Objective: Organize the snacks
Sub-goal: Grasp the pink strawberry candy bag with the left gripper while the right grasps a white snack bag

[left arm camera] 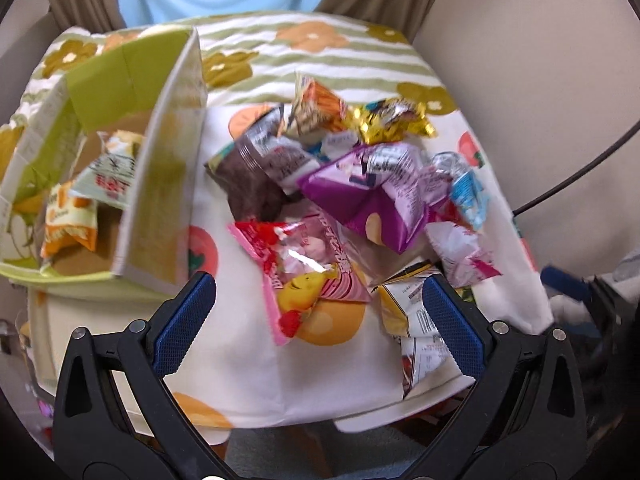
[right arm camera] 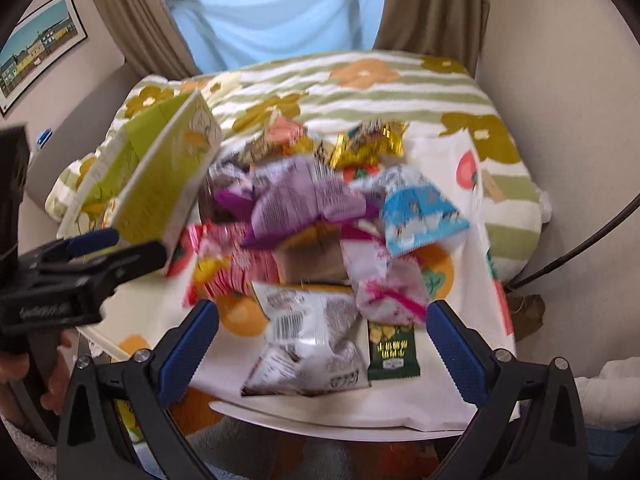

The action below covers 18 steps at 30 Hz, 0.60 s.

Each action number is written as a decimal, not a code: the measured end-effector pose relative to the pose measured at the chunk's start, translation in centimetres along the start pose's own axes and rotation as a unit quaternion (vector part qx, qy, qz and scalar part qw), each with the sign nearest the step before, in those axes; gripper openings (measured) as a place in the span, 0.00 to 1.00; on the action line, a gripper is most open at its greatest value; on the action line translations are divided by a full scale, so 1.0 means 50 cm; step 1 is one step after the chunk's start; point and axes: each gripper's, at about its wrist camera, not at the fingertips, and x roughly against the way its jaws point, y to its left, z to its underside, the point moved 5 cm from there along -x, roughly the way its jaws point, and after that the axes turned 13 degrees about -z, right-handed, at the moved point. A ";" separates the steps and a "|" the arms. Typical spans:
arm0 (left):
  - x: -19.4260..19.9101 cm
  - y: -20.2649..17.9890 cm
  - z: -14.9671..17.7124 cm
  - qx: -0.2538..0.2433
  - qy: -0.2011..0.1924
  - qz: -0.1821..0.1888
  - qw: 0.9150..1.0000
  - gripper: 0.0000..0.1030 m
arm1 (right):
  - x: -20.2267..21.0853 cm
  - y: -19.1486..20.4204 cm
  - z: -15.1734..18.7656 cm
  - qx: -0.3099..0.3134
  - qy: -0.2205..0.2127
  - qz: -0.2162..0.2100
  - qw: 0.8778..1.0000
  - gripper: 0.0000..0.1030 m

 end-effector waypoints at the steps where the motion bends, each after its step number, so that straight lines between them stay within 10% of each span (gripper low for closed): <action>1: -0.013 -0.004 0.000 0.002 0.006 -0.005 1.000 0.99 | -0.010 -0.004 0.010 -0.001 0.006 -0.004 1.000 1.00; 18: -0.222 -0.030 -0.012 -0.020 0.074 -0.058 0.995 0.98 | -0.150 -0.016 0.084 -0.026 0.051 -0.007 0.998 1.00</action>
